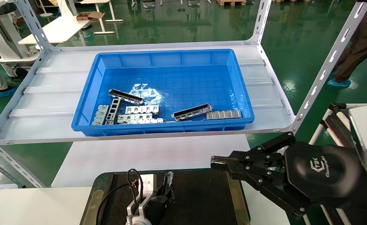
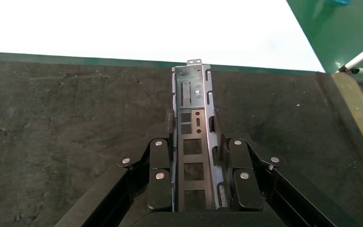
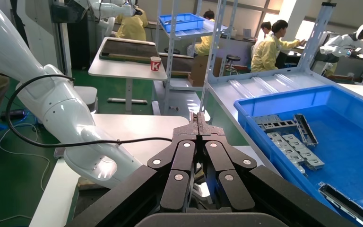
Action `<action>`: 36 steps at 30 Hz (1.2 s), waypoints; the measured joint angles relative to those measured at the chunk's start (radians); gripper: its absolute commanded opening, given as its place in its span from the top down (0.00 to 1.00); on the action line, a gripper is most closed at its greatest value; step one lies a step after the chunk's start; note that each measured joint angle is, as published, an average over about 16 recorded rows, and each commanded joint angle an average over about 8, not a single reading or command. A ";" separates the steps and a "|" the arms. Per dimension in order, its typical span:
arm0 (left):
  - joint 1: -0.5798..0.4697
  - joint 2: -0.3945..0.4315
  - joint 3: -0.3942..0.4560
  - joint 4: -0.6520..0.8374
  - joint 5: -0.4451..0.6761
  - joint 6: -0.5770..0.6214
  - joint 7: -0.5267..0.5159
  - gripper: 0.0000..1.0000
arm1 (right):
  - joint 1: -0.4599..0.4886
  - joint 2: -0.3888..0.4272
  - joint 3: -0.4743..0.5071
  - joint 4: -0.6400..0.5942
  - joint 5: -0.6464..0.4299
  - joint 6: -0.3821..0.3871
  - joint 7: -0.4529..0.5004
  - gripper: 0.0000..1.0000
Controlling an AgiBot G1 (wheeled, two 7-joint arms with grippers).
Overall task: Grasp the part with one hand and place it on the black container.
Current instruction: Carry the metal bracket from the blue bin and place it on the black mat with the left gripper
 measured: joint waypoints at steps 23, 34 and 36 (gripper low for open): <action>0.033 0.044 -0.030 0.111 0.099 0.075 -0.072 1.00 | 0.000 0.000 0.000 0.000 0.000 0.000 0.000 1.00; 0.044 0.057 -0.043 0.155 0.140 0.099 -0.098 0.17 | 0.000 0.000 0.000 0.000 0.000 0.000 0.000 0.10; 0.046 0.059 -0.045 0.160 0.145 0.100 -0.102 0.02 | 0.000 0.000 0.000 0.000 0.000 0.000 0.000 0.00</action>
